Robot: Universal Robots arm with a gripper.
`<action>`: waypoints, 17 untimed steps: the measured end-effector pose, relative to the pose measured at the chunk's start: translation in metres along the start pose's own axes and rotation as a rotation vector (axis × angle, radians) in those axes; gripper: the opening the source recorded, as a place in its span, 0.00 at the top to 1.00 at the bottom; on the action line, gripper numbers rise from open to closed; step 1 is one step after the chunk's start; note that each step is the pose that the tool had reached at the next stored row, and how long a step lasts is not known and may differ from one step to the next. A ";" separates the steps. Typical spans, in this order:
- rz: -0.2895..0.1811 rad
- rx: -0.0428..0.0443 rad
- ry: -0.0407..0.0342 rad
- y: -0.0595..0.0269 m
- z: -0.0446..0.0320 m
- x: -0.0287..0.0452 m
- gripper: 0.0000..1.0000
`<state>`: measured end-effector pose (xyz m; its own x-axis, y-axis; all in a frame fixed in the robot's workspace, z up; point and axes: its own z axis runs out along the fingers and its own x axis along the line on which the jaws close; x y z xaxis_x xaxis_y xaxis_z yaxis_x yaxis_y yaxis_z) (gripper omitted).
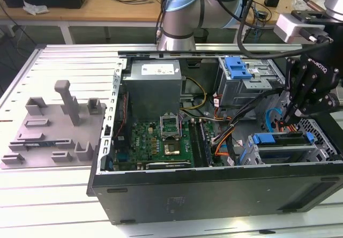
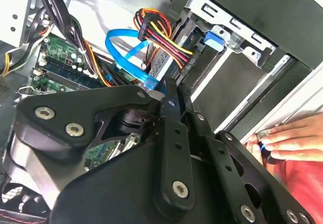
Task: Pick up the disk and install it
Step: 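Insert the second disk wire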
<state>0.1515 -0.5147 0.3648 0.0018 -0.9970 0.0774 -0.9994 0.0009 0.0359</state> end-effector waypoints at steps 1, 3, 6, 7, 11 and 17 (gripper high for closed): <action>-0.003 0.0007 -0.0027 0.0000 0.0003 0.0018 0.84; -0.005 0.0025 -0.0185 0.0000 0.0013 0.0087 0.84; -0.007 0.0046 -0.0519 -0.0001 0.0023 0.0158 0.84; -0.008 0.0054 -0.0628 -0.0001 0.0026 0.0174 0.84; -0.011 0.0064 -0.0889 -0.0001 0.0038 0.0229 0.84; -0.012 0.0064 -0.0889 -0.0001 0.0038 0.0230 0.84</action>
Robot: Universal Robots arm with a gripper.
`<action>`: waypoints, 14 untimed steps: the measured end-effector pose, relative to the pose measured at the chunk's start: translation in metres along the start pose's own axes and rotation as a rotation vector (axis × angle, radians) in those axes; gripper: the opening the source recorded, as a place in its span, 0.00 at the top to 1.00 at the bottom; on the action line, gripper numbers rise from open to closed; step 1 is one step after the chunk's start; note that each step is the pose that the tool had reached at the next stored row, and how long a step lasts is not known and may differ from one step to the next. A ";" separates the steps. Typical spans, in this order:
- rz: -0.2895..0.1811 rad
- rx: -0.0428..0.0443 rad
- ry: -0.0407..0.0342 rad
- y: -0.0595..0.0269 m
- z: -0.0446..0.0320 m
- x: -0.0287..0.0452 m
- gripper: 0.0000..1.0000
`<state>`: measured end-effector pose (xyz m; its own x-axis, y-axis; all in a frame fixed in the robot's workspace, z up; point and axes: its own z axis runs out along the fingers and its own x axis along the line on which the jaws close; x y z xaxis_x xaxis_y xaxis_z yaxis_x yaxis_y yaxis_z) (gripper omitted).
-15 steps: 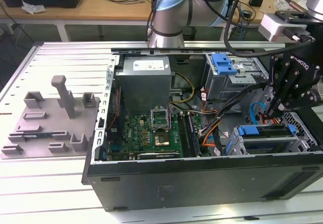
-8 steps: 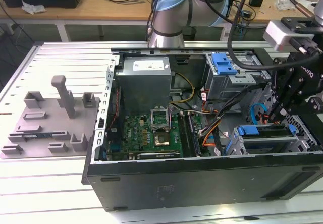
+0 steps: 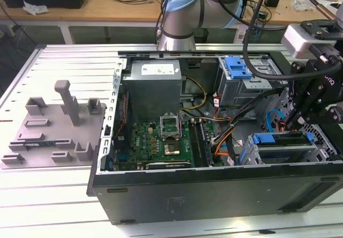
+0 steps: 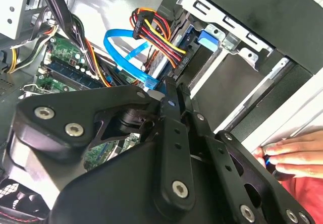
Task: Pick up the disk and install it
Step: 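Insert the second disk wire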
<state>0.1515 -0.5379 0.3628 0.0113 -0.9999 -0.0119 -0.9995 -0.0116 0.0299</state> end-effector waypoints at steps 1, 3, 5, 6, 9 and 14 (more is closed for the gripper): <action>0.000 0.0000 -0.0001 0.0000 0.0000 0.0004 0.84; 0.000 -0.0001 -0.0005 -0.0001 0.0000 0.0013 0.84; 0.000 0.0000 -0.0007 -0.0006 0.0002 0.0020 0.84; 0.000 0.0000 -0.0007 -0.0008 0.0002 0.0020 0.84; 0.000 0.0000 -0.0007 -0.0011 0.0020 0.0021 0.84; 0.000 0.0000 -0.0007 -0.0012 0.0051 0.0021 0.84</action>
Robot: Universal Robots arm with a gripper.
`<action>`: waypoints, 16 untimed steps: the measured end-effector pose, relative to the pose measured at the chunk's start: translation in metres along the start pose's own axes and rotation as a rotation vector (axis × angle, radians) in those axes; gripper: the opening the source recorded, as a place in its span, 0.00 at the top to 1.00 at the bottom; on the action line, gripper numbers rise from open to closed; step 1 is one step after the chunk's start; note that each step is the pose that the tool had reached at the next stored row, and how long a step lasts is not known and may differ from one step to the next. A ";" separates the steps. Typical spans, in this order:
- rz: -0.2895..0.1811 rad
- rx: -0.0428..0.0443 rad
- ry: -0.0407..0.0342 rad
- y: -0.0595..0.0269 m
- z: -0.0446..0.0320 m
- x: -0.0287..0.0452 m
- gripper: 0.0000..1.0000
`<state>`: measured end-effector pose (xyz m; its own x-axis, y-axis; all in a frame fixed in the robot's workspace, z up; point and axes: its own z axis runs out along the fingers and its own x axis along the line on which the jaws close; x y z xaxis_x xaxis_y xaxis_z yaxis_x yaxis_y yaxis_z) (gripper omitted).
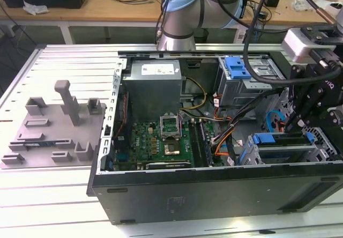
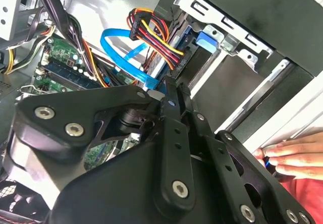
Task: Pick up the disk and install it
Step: 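Insert the second disk wire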
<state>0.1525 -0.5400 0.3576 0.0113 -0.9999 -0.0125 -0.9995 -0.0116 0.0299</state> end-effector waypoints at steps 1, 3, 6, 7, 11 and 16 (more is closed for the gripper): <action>0.000 0.0000 0.0000 0.0000 0.0006 0.0000 0.84; 0.000 0.0001 0.0000 -0.0001 0.0015 0.0000 0.84; 0.000 0.0000 0.0001 -0.0001 0.0035 0.0000 0.84; 0.000 0.0000 0.0002 -0.0001 0.0037 0.0001 0.84; 0.000 0.0000 0.0000 -0.0001 0.0047 0.0001 0.84; 0.000 0.0000 0.0000 -0.0006 0.0058 0.0001 0.84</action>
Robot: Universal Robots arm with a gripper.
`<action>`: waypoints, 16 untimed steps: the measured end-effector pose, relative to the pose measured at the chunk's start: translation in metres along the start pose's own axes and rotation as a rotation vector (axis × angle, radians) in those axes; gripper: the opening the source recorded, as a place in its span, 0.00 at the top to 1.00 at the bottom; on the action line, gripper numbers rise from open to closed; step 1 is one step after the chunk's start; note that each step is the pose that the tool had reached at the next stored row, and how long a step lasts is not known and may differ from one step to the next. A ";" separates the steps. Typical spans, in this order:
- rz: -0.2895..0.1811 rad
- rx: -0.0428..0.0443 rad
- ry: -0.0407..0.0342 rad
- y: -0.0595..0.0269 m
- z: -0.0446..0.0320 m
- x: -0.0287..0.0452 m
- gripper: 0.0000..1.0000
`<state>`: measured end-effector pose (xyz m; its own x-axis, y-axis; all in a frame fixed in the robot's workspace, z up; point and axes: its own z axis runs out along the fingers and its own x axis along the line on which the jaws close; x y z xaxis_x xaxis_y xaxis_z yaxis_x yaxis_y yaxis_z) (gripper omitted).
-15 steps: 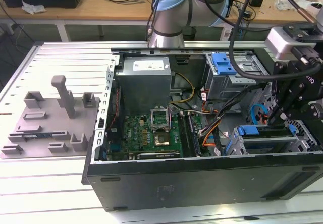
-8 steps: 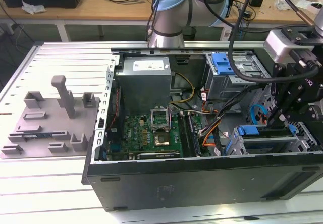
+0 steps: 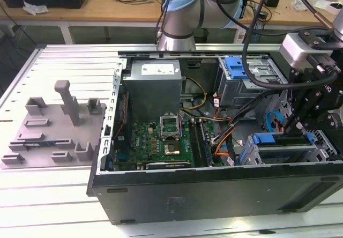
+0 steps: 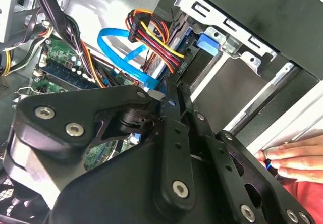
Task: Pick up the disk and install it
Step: 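Insert the second disk wire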
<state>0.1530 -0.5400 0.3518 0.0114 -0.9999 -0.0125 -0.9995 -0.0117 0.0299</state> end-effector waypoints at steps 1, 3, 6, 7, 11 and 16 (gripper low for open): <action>0.000 0.0000 0.0000 -0.0001 0.0002 0.0000 0.84; 0.000 0.0000 -0.0002 -0.0001 0.0005 0.0000 0.84; 0.000 0.0007 -0.0006 -0.0001 0.0010 0.0000 0.84; 0.000 0.0012 -0.0014 -0.0002 0.0011 0.0000 0.84; 0.000 0.0081 -0.0053 0.0001 0.0014 0.0000 0.84; -0.001 0.0190 -0.0067 0.0026 0.0029 0.0000 0.84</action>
<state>0.1503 -0.5400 0.3490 0.0121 -0.9997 -0.0192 -0.9999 -0.0123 0.0109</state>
